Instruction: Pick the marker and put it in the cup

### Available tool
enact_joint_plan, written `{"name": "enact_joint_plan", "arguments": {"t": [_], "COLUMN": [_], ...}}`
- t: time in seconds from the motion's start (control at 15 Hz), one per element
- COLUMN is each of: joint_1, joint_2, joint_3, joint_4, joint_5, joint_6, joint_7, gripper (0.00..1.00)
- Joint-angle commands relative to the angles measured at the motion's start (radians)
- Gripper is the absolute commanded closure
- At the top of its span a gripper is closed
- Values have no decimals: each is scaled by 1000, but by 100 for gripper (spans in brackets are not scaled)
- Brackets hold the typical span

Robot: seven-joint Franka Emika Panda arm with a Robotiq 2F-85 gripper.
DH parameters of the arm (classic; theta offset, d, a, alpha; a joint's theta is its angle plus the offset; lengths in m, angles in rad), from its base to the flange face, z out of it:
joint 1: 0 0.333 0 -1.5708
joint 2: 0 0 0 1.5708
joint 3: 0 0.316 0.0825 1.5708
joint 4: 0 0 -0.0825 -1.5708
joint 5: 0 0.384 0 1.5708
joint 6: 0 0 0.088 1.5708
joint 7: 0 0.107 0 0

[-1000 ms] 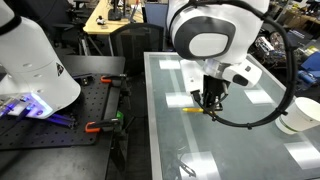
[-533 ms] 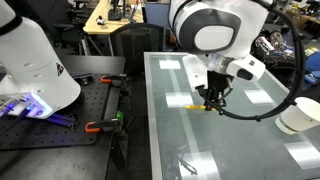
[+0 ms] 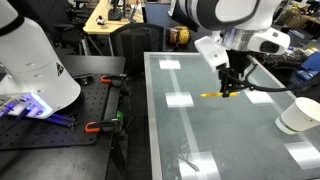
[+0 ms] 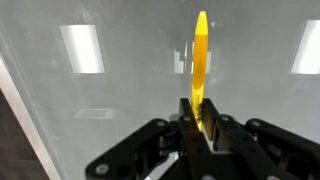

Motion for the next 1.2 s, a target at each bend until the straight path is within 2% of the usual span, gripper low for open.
{"name": "enact_joint_plan", "arguments": {"t": [0.0, 0.27, 0.8, 0.87, 1.13], "joint_1": [17, 10, -7, -9, -10], "joint_2": [-45, -70, -83, -78, -77], "joint_3": [-5, 17, 61, 59, 64], "joint_4": [34, 107, 304, 268, 294], "joint_5": [-29, -14, 9, -7, -5], "joint_6": [-70, -174, -473, -408, -441], "joint_7": [24, 16, 2, 6, 6], "gripper": [96, 96, 96, 84, 84]}}
